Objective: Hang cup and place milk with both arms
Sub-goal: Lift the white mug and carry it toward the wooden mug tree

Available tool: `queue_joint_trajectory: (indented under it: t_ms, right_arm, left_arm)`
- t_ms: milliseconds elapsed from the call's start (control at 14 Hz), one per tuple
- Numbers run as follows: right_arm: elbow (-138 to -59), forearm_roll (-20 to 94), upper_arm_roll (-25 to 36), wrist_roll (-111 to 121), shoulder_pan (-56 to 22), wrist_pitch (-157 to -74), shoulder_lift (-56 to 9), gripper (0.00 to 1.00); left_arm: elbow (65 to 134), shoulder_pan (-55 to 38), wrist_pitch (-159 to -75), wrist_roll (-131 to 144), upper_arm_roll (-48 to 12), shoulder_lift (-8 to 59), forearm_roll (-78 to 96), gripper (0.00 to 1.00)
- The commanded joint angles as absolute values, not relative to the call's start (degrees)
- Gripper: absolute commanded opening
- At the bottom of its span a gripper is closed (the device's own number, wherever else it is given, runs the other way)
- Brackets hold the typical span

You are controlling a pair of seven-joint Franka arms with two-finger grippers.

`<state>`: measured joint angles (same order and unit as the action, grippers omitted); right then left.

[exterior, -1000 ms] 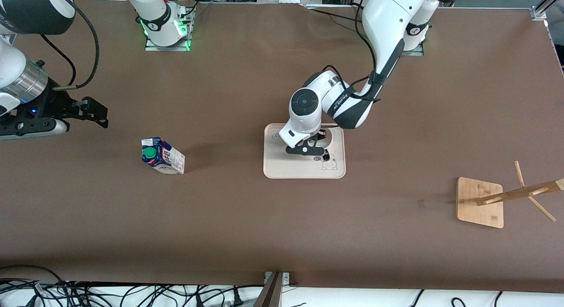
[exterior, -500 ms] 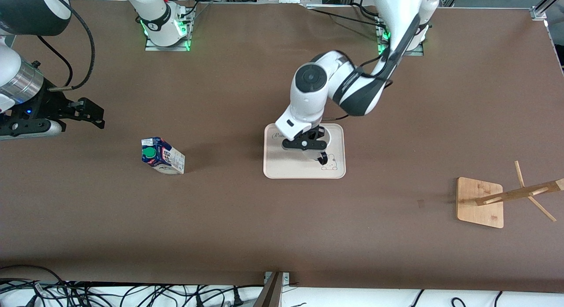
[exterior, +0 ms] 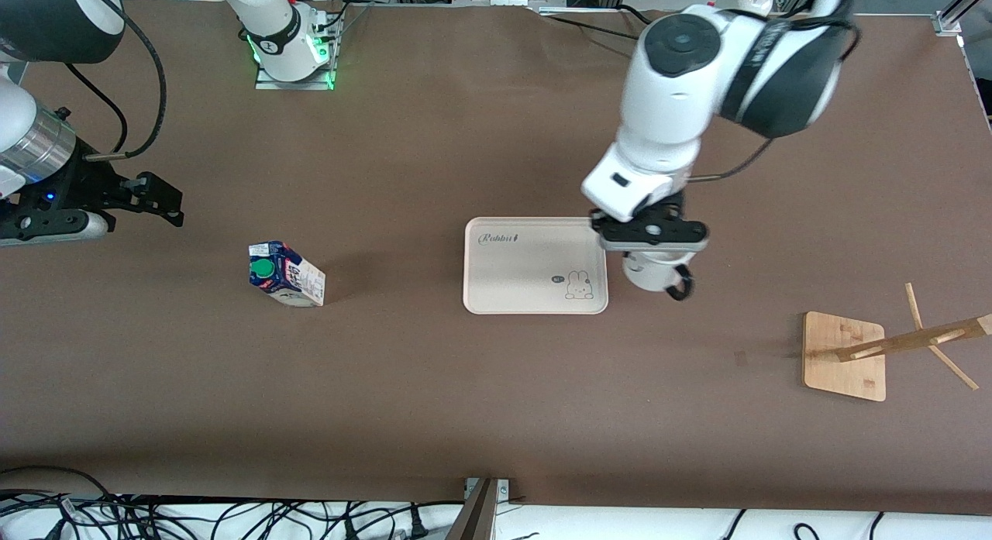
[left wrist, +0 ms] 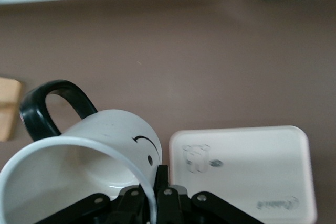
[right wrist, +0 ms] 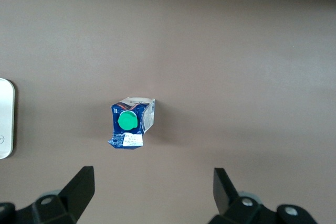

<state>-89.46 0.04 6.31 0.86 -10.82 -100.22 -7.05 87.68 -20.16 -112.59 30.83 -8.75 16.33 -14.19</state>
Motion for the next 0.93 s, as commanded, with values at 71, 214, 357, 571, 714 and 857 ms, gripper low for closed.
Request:
queue_joint_trajectory:
  t_ms: [71,214,357,571,714,857]
  right_arm:
    - [-88.1,-0.2,6.3,1.3,-10.7,-99.0,-7.6,1.0]
    - [-88.1,-0.2,6.3,1.4,-10.8,-99.0,-7.6,1.0]
    - [-88.1,-0.2,6.3,1.5,-10.8,-99.0,-7.6,1.0]
    - [-88.1,-0.2,6.3,1.6,-10.9,-99.0,-7.6,1.0]
    - [-88.1,-0.2,6.2,1.7,-10.9,-99.0,-7.6,1.0]
    - [-88.1,-0.3,6.2,1.7,-10.9,-98.9,-7.6,1.0]
  left_arm:
    - [88.4,-14.9,-112.5,25.3,-9.1,14.0,-16.5,0.0]
    - [88.3,-11.7,-112.6,25.1,-9.1,14.5,-16.7,0.0]
    - [87.8,-8.3,-112.8,25.0,-9.1,15.1,-16.0,0.0]
    - [84.7,-2.7,-112.9,19.7,-9.1,17.1,-9.4,0.0]
    - [83.9,2.9,-112.9,13.2,-9.2,18.3,-0.7,0.0]
    - [83.8,6.2,-112.9,5.0,-9.1,19.1,5.9,0.0]
